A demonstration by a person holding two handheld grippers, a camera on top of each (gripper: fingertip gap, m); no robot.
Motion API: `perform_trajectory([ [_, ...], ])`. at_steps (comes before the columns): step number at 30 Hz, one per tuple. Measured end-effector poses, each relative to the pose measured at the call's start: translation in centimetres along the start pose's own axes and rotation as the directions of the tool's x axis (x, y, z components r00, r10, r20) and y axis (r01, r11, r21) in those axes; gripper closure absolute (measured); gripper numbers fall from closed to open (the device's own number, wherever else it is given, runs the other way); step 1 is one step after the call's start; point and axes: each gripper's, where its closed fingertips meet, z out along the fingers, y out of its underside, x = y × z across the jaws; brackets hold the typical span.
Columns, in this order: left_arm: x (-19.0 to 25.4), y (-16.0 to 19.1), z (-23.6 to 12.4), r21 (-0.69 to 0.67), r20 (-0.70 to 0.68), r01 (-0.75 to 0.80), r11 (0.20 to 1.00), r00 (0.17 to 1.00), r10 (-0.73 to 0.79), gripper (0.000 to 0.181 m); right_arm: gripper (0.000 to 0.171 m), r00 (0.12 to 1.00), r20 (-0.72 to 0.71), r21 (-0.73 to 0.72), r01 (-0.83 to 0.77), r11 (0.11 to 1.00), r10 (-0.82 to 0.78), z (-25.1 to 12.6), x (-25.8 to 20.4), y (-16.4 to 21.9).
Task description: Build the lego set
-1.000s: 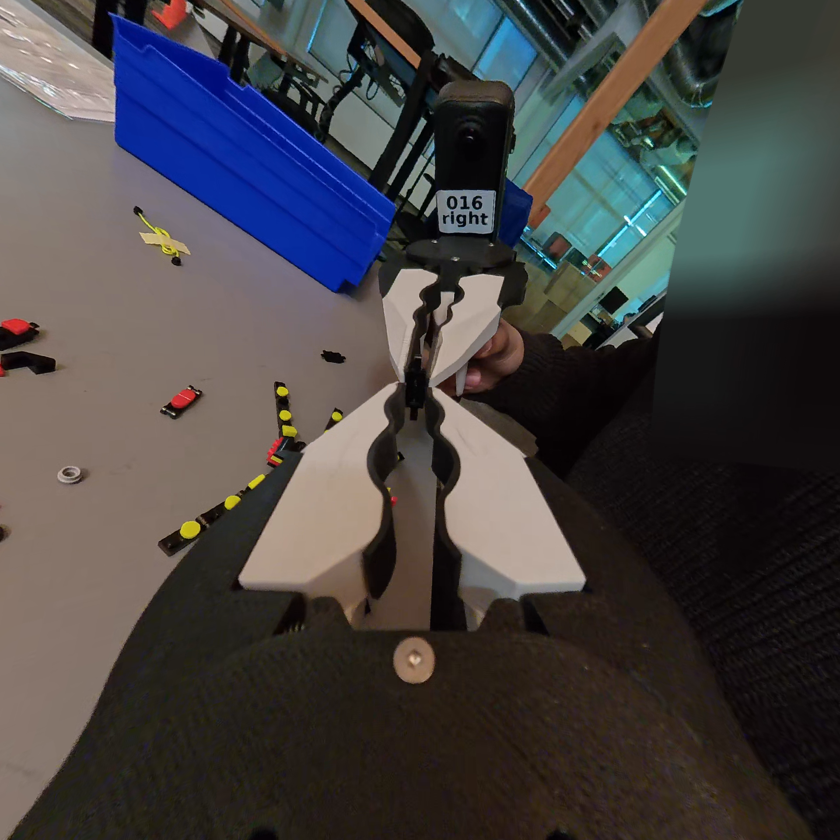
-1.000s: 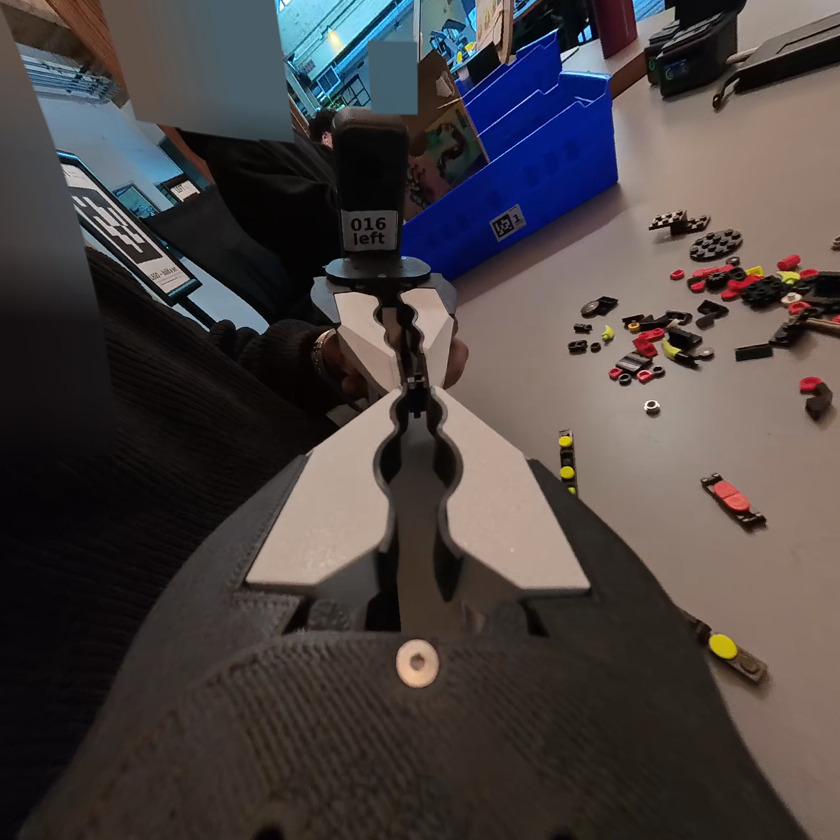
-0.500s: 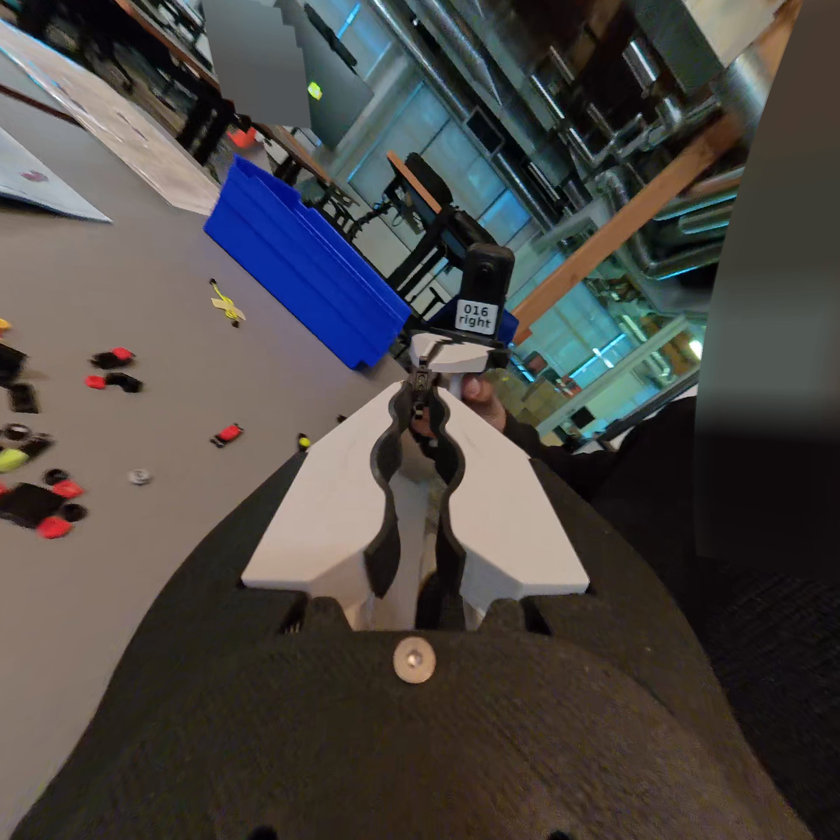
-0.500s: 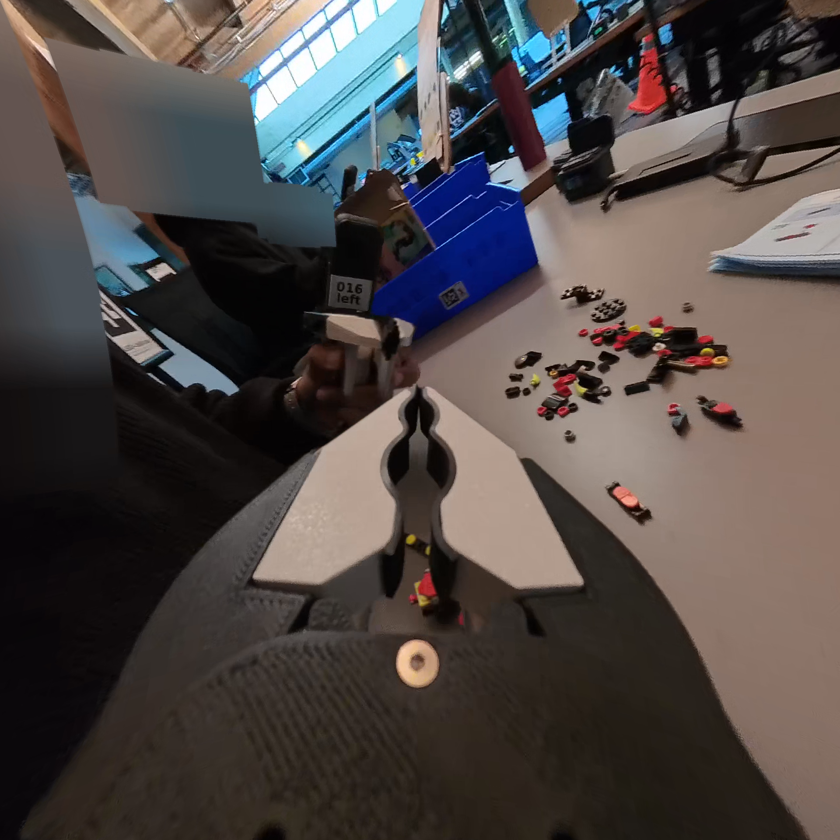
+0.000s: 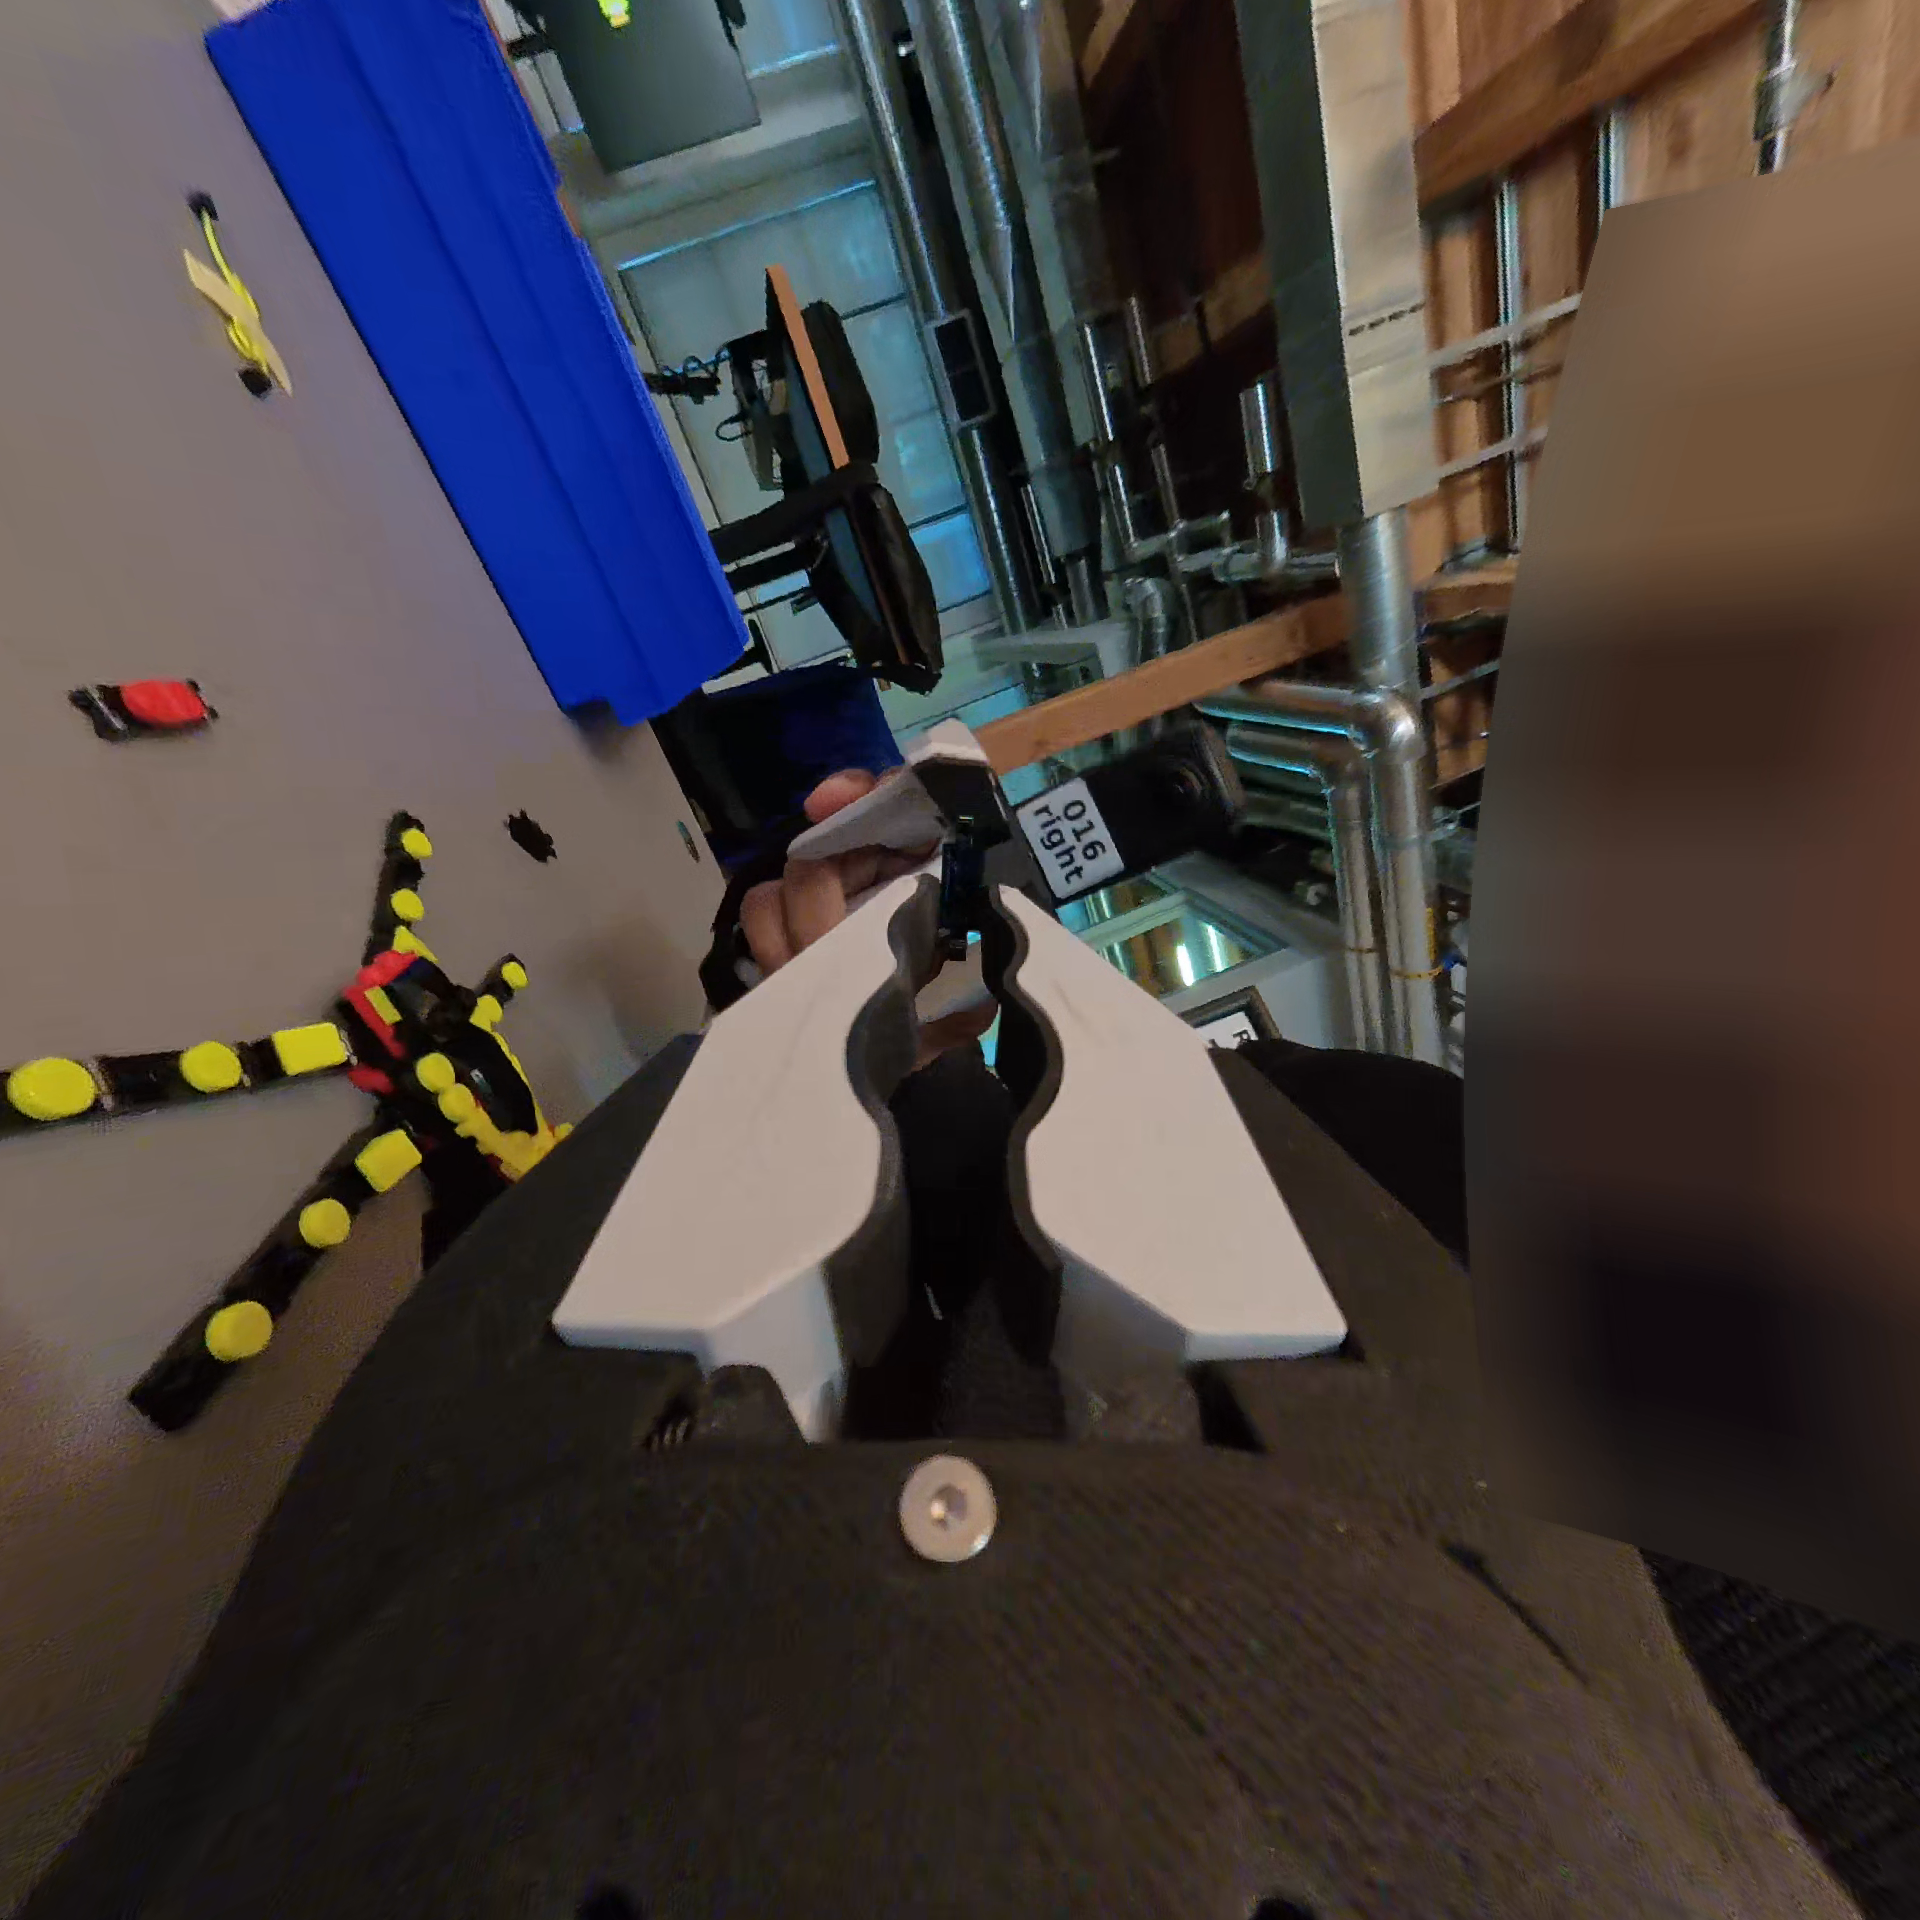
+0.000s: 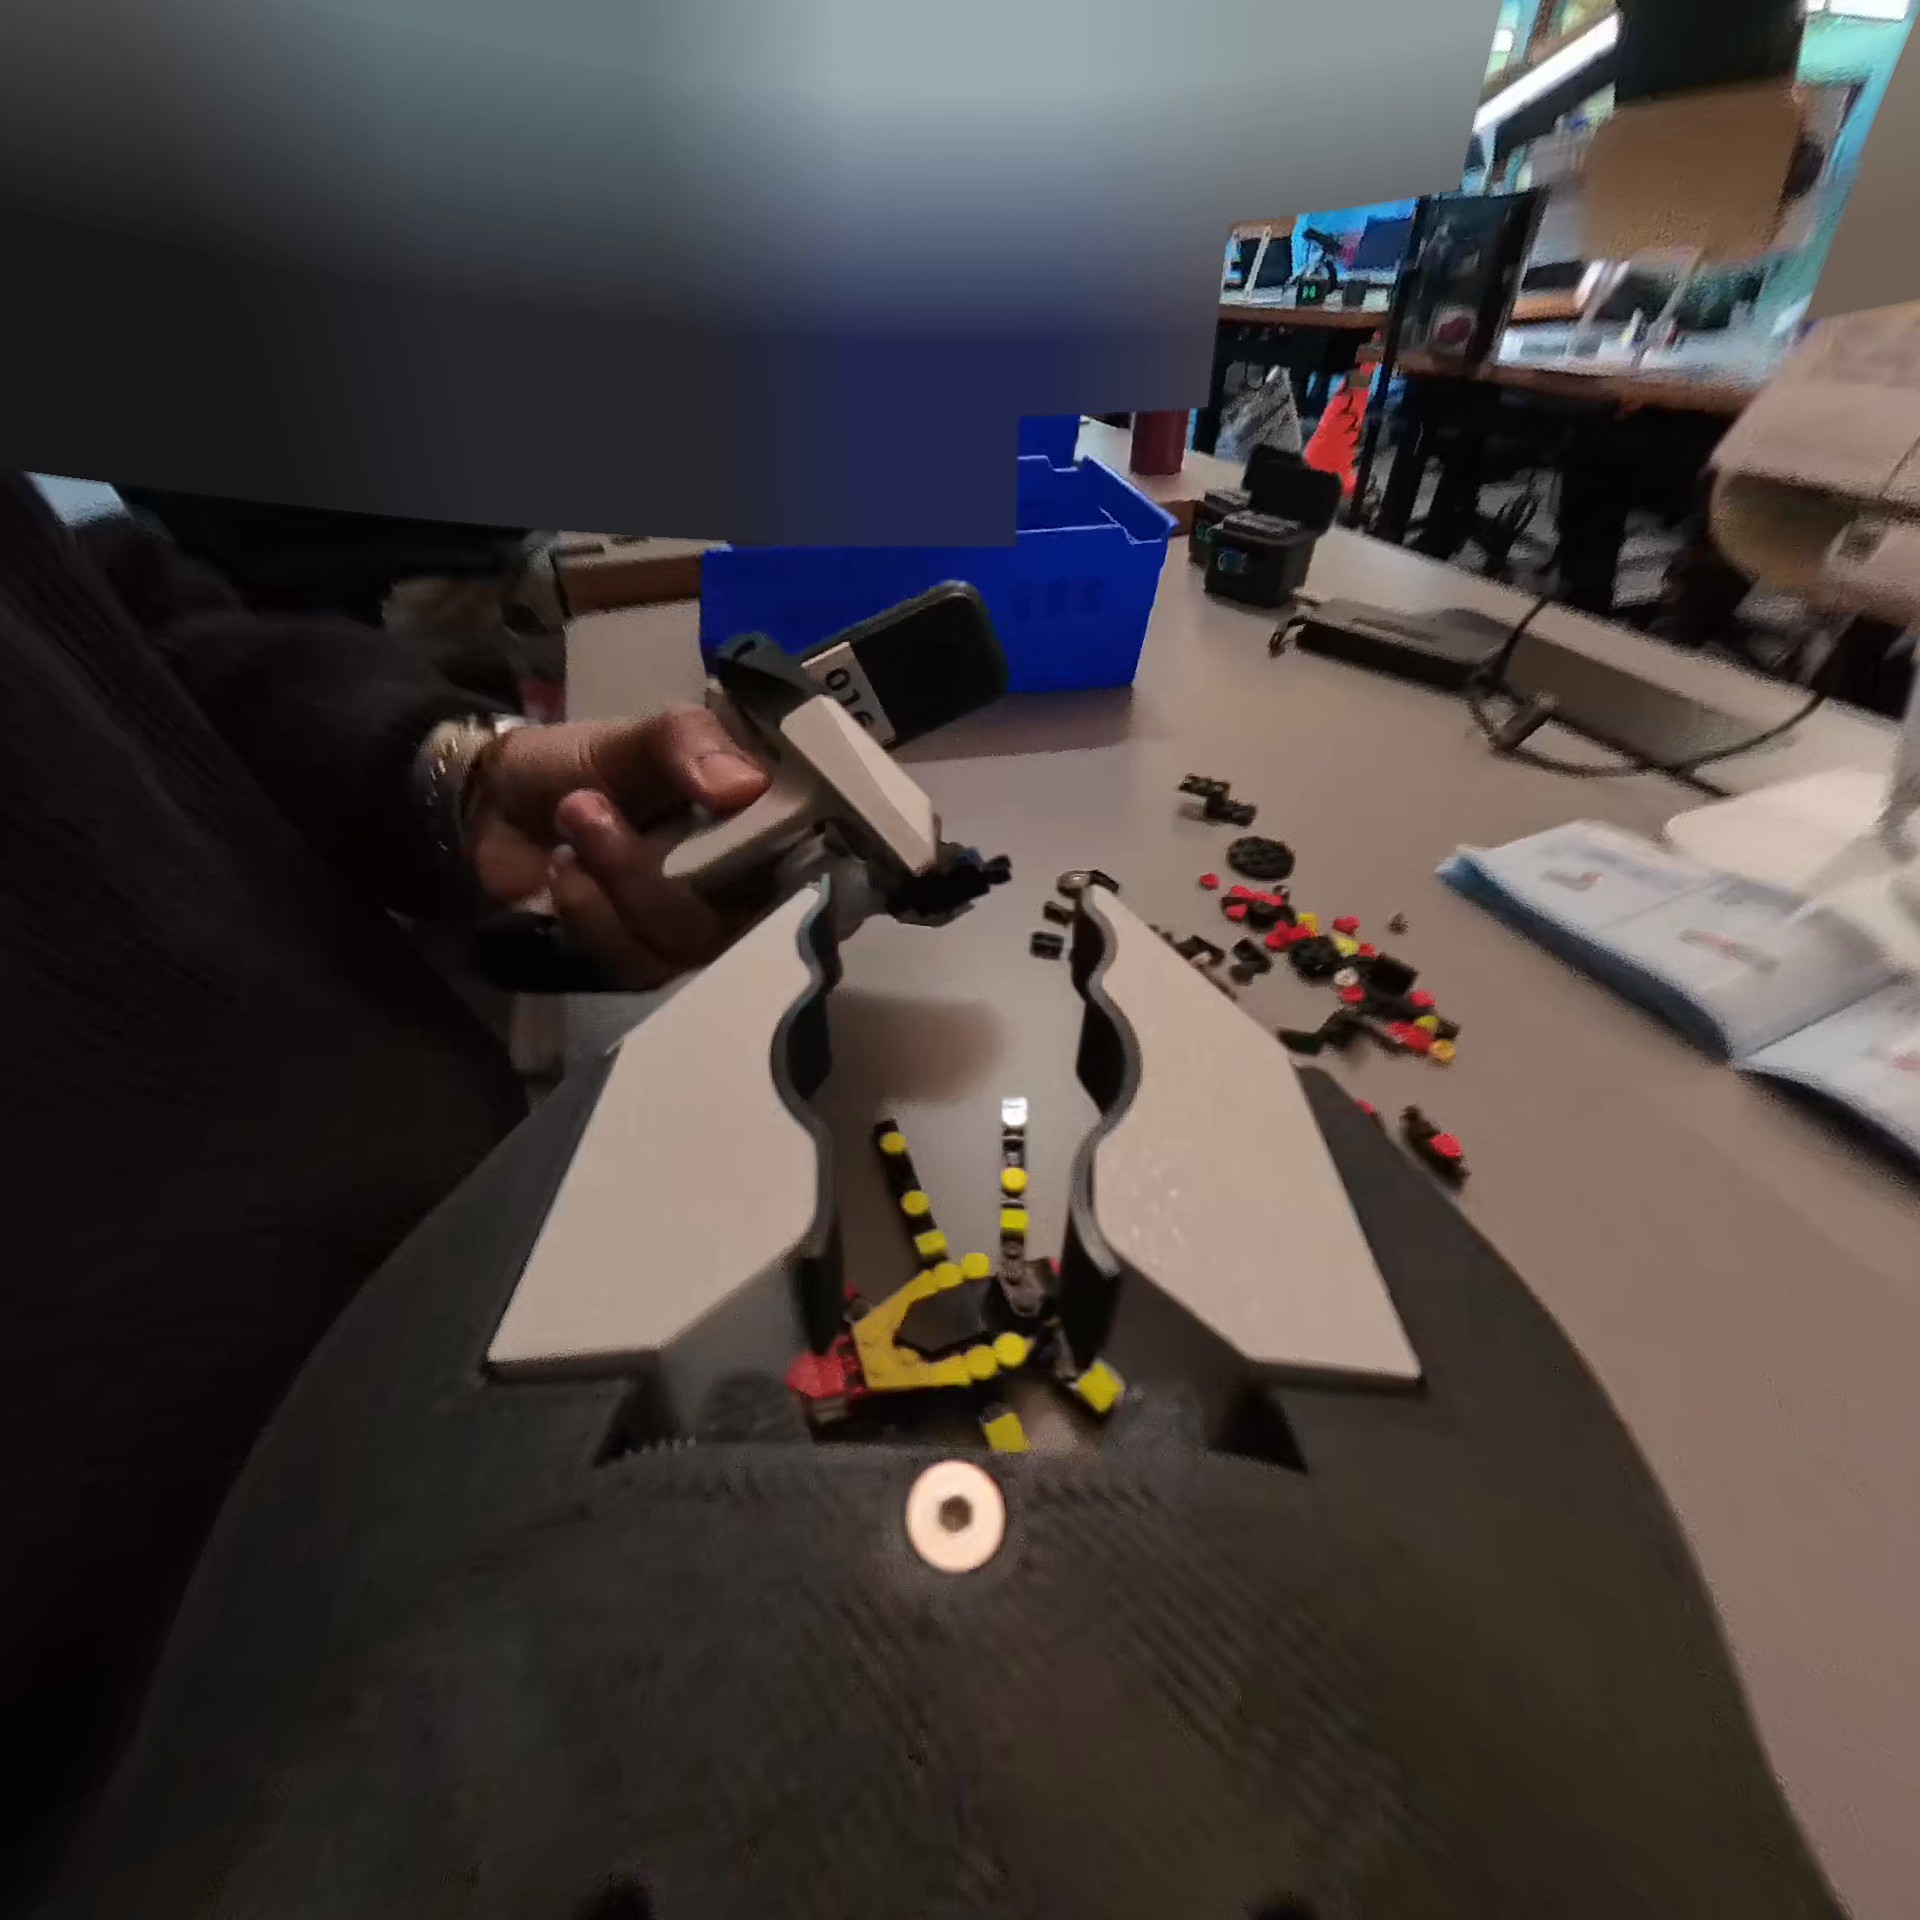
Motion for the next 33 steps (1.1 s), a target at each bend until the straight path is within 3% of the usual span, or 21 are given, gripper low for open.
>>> perform_trajectory([
  [5,-0.1,1.5,0.3,-0.102,0.006,-0.001,0.995,1.0,0.002,0.176,0.142,0.963,-0.035,-0.007,0.267,0.964,-0.267,-0.3,-0.9,0.3],
  [8,-0.4,3.3,0.1,-0.233,-0.004,0.045,0.971,0.999,-0.047,0.176,0.157,0.949,0.095,0.008,0.301,0.954,-0.3,-0.6,-2.8,1.1],
  [12,-0.7,5.2,-0.7,-0.385,0.016,0.032,0.923,0.999,-0.028,0.177,0.159,0.939,0.244,-0.034,0.258,0.965,-0.243,-1.0,-4.5,2.2],
  [17,-0.8,6.9,-0.9,-0.472,0.032,-0.007,0.881,0.999,0.025,0.177,0.163,0.919,0.338,-0.061,0.236,0.97,-0.203,-1.4,-5.8,2.8],
  [22,-0.9,10.3,-2.0,-0.499,0.048,0.08,0.863,0.997,-0.064,0.176,0.159,0.887,0.453,-0.114,0.154,0.981,-0.087,-2.5,-9.3,4.6],
  [27,-0.6,12.4,-2.1,-0.492,0.039,0.169,0.854,0.984,-0.173,0.176,0.165,0.841,0.542,-0.12,0.078,0.99,0.0,-3.3,-10.6,4.9],
  [33,-0.3,14.3,-1.8,-0.406,0.015,0.275,0.871,0.955,-0.295,0.177,0.161,0.796,0.594,-0.161,-0.017,0.987,0.111,-4.7,-11.4,5.6],
])
